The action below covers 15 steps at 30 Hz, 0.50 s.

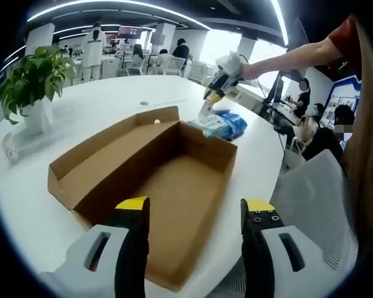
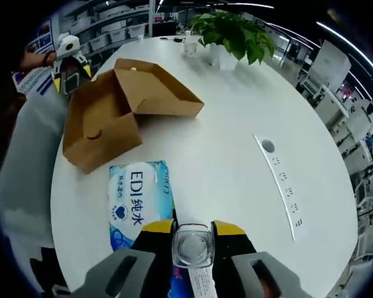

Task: Operate the shoe box by opening the lid, removing the specified soft item, and placing it in the target area until the item is outside and the box remains undamaged.

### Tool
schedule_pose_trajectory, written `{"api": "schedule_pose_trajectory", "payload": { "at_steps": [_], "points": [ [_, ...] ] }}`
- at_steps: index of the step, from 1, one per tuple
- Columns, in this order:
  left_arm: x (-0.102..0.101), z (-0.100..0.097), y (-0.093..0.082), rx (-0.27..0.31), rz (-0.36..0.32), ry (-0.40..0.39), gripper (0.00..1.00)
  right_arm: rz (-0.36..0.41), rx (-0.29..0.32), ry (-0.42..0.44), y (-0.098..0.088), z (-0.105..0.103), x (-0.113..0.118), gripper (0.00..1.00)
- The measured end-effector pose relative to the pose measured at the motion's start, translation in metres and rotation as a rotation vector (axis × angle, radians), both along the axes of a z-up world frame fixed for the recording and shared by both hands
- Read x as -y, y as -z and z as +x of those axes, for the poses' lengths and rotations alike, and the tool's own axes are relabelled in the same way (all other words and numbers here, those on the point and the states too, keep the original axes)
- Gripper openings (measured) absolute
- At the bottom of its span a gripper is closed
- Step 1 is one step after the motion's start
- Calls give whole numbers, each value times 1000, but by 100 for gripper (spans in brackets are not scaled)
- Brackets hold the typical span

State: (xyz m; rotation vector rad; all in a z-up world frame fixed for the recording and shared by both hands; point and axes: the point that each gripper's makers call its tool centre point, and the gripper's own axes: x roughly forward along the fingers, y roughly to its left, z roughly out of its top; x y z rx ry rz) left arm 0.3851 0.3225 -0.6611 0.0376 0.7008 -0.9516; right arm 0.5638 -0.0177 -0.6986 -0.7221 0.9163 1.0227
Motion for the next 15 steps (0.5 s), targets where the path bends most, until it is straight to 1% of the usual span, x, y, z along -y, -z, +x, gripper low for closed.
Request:
{"api": "schedule_pose_trajectory", "payload": {
  "at_steps": [4,8,15],
  "points": [
    [3,1,1,-2,0,2,59,-21,-10,-18,6,-2,4,18],
    [6,1,3,-6,0,7,59,-23,-23,-20,9,-2,7,18],
    [6,1,8,-16,2,11,58,-62,-36,-59,20,-6,12,18]
  ]
}}
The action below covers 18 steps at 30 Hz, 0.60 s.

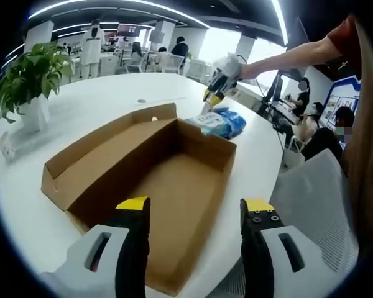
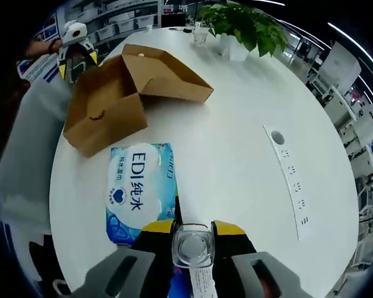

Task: Operate the shoe box by opening the lid, removing the specified soft item, and placing it in the target area until the item is outside and the box remains undamaged.

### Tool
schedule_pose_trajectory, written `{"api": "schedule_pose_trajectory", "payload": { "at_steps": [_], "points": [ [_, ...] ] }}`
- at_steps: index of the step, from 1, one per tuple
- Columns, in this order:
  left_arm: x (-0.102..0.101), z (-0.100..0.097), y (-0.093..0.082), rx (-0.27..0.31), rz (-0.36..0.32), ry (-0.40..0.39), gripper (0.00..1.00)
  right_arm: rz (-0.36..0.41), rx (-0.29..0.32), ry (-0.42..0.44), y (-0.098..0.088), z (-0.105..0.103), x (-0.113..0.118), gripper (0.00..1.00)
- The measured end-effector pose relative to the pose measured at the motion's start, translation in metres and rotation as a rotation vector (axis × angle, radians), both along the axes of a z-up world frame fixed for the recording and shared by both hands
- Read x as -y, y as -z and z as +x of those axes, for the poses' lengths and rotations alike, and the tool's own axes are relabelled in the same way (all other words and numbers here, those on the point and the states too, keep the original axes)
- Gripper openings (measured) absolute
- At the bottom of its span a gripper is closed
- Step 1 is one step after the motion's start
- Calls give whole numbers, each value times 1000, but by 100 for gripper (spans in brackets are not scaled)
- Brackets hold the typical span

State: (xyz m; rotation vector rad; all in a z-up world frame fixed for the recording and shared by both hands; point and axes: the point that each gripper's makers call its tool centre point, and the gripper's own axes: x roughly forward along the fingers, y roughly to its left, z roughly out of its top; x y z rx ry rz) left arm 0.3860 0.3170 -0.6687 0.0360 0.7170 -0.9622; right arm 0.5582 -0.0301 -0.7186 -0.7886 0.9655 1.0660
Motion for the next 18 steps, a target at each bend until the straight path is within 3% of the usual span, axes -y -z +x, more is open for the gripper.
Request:
{"api": "schedule_pose_trajectory", "payload": {
  "at_steps": [18],
  "points": [
    [3,2,1,-3,7,7,57,-25,-3,-30,6,4,4,19]
  ]
}}
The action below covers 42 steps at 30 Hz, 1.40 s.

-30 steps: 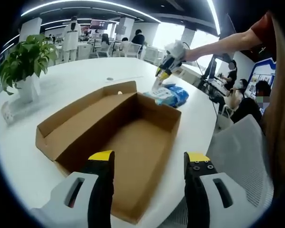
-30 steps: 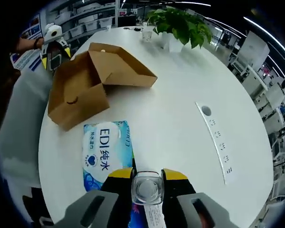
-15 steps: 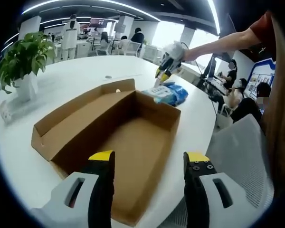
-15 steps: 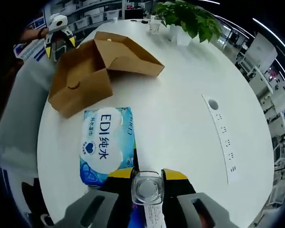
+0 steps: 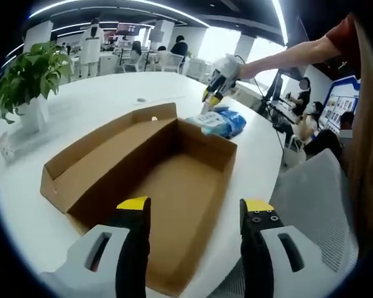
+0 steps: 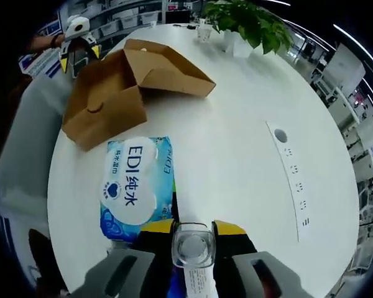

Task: Operate the shoe box by opening the lid, removing the specified soft item, and placing it in the target area until the item is outside and the box remains undamaged.

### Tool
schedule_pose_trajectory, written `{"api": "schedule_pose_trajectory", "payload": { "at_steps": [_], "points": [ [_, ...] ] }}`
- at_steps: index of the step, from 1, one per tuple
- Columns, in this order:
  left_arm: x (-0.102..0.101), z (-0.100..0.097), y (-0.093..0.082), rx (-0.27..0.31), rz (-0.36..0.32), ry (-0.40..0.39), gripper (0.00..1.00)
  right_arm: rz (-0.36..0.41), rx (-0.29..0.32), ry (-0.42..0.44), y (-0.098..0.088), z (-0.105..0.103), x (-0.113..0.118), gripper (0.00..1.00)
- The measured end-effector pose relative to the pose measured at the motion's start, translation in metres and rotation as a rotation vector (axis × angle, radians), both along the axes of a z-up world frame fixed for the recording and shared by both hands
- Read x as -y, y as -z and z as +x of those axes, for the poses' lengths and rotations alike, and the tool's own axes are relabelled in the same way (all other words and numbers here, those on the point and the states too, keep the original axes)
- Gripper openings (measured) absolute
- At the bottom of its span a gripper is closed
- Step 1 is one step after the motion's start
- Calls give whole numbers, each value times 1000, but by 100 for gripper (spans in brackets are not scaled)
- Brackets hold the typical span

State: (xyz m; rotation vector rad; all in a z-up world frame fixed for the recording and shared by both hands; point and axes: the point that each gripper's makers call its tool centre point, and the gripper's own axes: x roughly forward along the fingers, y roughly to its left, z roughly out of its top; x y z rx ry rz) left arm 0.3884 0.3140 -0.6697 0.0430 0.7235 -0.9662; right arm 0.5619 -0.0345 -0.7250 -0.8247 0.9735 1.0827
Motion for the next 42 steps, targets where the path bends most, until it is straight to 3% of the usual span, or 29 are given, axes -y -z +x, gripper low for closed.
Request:
{"api": "schedule_pose_trajectory", "payload": {
  "at_steps": [18,26,42],
  "points": [
    [3,-2,1,-8,3,12,57,-33,11,-14,3,1,7,25],
    [3,-3,2,-12,4,15,57,-36,18,-16,1,1,9,22],
    [3,-4,1,-10,4,17,57,-109,12,-111,4,2,16,22]
  ]
}}
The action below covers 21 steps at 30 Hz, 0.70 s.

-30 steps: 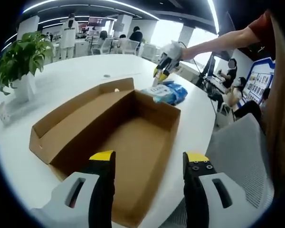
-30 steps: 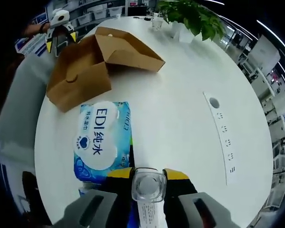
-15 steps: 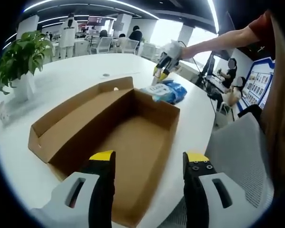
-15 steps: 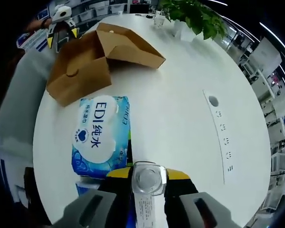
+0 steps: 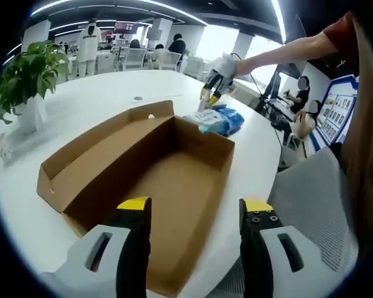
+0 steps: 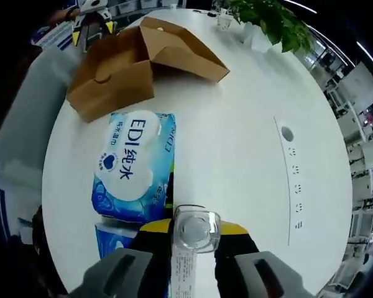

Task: Operate the shoe box by opening the lid, removing the specified soft item, and placing it in the target area until the item is outside and the box remains undamaged.

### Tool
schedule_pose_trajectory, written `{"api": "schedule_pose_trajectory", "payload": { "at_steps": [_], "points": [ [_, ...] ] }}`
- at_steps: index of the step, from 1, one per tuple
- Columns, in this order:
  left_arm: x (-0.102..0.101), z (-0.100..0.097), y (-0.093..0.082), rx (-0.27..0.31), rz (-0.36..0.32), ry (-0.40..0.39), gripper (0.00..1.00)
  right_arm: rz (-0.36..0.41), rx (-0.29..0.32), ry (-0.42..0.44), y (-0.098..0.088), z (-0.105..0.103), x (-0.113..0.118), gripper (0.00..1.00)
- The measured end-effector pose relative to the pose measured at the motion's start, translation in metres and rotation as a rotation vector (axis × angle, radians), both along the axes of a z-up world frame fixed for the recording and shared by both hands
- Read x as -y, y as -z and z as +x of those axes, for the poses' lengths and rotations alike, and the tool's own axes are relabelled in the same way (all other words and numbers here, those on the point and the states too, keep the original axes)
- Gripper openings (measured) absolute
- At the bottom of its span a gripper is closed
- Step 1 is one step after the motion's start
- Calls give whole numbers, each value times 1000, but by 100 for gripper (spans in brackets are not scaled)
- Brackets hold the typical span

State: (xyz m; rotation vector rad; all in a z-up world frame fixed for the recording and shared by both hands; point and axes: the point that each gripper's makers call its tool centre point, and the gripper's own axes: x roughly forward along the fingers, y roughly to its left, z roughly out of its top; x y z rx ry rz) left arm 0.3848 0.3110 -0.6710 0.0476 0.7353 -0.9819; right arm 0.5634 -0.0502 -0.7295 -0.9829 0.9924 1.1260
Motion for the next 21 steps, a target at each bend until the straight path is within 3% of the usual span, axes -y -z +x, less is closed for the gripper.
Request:
{"api": "schedule_pose_trajectory", "payload": {
  "at_steps": [21],
  "points": [
    [1,0,-9,22,-16,-11,57,57,33,109,-25,-6,3,31]
  ]
}}
